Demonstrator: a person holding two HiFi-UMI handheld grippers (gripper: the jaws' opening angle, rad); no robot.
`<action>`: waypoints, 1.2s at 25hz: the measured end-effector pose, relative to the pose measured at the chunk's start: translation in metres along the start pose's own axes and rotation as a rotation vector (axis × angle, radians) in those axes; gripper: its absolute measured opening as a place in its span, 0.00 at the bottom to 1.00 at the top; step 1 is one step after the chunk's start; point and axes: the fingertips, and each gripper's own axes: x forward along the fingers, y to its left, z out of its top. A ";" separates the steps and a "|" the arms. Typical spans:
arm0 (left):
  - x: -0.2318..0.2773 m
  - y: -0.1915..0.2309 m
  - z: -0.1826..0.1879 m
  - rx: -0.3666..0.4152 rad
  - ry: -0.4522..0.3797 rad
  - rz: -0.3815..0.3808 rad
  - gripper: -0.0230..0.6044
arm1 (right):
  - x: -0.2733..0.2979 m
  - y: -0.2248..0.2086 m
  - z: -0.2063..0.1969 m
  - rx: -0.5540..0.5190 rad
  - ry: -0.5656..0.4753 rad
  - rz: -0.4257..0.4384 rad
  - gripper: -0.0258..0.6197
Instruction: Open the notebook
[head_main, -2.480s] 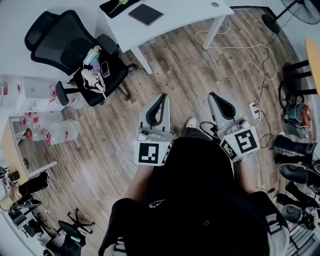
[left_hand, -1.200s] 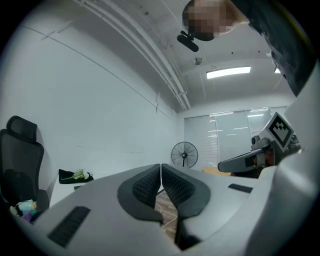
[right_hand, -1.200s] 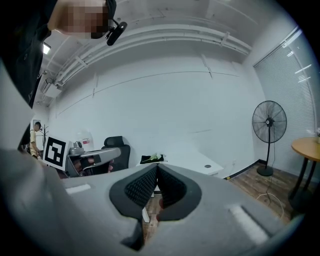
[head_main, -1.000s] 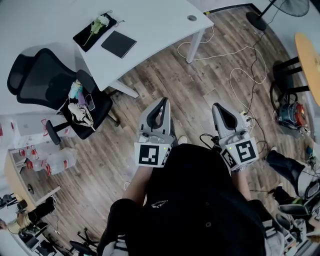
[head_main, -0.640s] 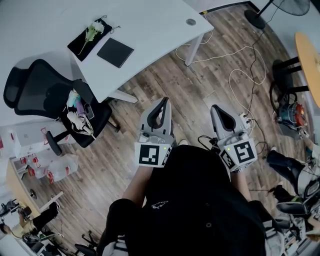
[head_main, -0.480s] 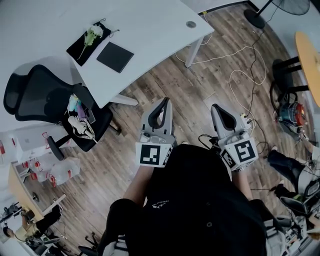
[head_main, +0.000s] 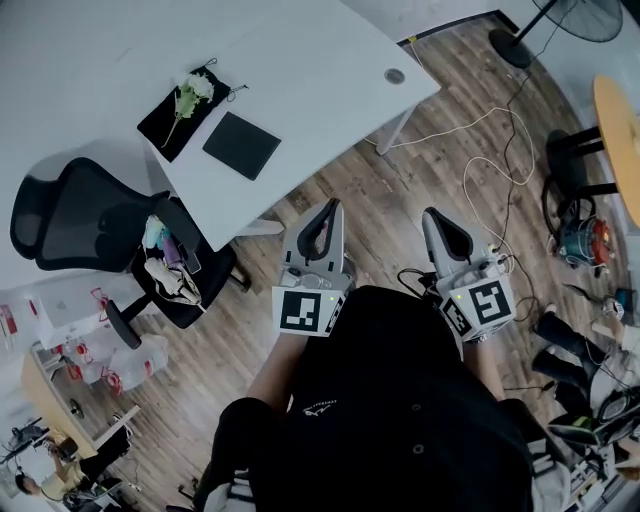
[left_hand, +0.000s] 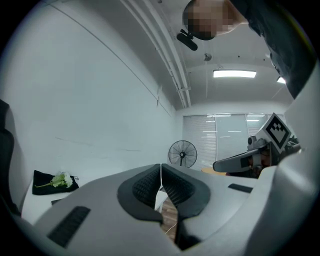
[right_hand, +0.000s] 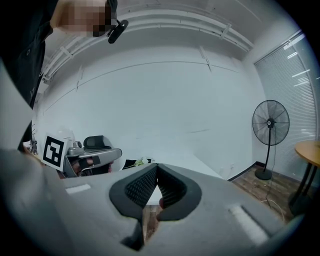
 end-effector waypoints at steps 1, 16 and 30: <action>0.005 0.009 0.001 0.007 0.002 -0.003 0.05 | 0.010 0.001 0.004 -0.003 -0.005 0.001 0.05; 0.044 0.100 0.009 -0.017 -0.020 0.030 0.05 | 0.116 0.007 0.033 -0.041 -0.008 0.036 0.05; 0.062 0.137 0.008 -0.028 -0.027 0.198 0.05 | 0.178 -0.008 0.042 -0.067 0.024 0.201 0.05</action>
